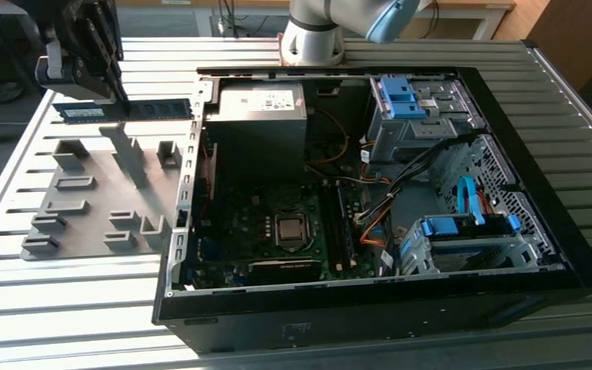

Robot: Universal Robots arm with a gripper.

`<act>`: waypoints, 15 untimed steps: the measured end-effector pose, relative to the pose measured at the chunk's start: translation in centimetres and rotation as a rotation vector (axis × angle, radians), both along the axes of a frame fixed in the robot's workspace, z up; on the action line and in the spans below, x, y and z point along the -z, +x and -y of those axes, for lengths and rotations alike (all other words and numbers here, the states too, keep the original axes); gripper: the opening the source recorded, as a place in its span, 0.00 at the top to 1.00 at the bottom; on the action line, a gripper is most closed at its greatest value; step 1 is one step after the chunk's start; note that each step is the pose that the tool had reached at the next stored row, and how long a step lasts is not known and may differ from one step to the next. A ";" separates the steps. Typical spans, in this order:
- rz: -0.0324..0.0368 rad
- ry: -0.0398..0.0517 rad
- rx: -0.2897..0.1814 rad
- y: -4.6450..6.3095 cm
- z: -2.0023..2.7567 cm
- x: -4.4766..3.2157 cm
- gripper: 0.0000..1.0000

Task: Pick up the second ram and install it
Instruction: 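Pick up the second ram and move it above second insertion slot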

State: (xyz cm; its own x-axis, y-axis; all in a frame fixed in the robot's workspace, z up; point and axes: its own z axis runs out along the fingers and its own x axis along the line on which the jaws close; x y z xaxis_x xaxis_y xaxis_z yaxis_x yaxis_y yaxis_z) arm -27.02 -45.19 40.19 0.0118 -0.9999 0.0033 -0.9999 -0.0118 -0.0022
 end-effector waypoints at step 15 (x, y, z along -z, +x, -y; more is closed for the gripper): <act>0.0000 0.0000 0.000 4.6 0.00 0.14 0.86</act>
State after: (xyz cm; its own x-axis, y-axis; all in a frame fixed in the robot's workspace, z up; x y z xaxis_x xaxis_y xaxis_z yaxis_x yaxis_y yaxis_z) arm -22.43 -45.19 40.04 0.0118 -0.9999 0.0032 -0.9999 -0.0118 -0.0022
